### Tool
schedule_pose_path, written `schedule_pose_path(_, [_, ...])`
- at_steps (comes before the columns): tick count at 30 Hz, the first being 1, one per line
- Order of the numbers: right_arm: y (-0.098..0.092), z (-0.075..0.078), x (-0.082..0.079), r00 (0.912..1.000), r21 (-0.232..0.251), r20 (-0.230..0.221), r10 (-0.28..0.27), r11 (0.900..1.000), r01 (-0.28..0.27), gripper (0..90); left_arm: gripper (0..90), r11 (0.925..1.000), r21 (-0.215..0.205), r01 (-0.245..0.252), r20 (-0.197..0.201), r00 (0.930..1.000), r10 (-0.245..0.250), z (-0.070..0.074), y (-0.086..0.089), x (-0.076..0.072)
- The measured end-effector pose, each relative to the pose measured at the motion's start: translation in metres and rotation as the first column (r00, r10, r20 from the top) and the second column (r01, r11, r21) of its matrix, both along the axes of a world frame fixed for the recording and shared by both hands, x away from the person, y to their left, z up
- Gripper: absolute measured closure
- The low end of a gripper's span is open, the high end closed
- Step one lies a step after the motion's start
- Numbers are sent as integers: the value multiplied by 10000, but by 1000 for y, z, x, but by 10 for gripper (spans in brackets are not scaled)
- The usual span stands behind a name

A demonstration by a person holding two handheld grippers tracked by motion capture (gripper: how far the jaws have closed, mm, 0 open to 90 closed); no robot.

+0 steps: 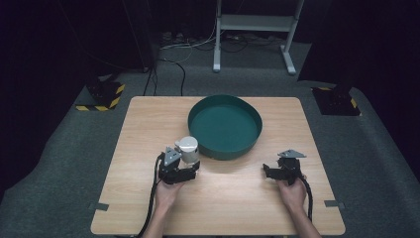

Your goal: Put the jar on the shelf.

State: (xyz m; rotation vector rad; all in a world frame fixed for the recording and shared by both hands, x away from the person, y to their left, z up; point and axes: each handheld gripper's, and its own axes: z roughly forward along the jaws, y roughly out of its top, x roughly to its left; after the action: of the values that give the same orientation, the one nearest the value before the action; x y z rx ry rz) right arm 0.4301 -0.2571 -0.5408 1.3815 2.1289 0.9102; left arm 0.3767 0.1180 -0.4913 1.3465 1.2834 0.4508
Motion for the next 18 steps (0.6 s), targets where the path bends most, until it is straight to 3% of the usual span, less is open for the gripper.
schedule_pose_path(10, [0, 0, 0, 10000, 6, -5, -7, 10000, 7, 132, 291, 9992, 373, 160, 160, 9997, -167, 1, -5, 2])
schedule_pose_path(18, [0, 0, 0, 10000, 7, -7, -8, 10000, 8, 132, 311, 9956, 922, 166, 382, 9991, -202, 3, -7, 2])
